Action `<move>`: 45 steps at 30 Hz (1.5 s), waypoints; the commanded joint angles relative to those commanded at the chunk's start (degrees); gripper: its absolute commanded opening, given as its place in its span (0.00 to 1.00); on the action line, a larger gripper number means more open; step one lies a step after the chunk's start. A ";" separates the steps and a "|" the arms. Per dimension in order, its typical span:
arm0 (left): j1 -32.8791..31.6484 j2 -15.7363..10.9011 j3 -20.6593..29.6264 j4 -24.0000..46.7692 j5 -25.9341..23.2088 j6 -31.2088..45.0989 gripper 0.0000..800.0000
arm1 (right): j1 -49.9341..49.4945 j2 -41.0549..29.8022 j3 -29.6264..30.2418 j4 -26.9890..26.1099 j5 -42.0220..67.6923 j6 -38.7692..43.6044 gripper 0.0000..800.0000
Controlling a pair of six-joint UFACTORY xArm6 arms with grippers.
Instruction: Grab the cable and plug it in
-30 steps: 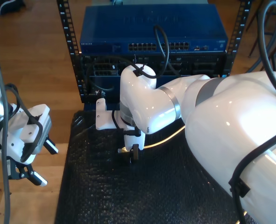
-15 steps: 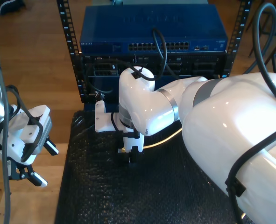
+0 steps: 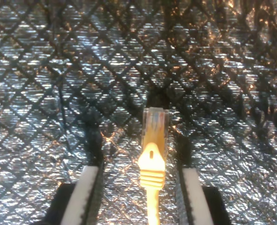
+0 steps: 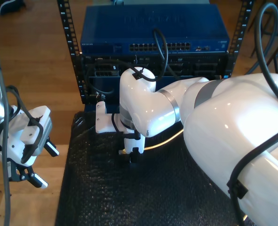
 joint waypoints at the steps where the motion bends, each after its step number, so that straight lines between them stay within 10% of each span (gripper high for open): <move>1: 0.00 0.00 0.00 -0.09 0.00 0.00 1.00 | 0.00 0.00 0.00 0.00 0.00 0.00 0.44; 45: 0.09 0.00 -0.09 -0.09 0.09 0.00 1.00 | 0.35 -0.44 0.53 -0.18 0.00 -0.09 0.16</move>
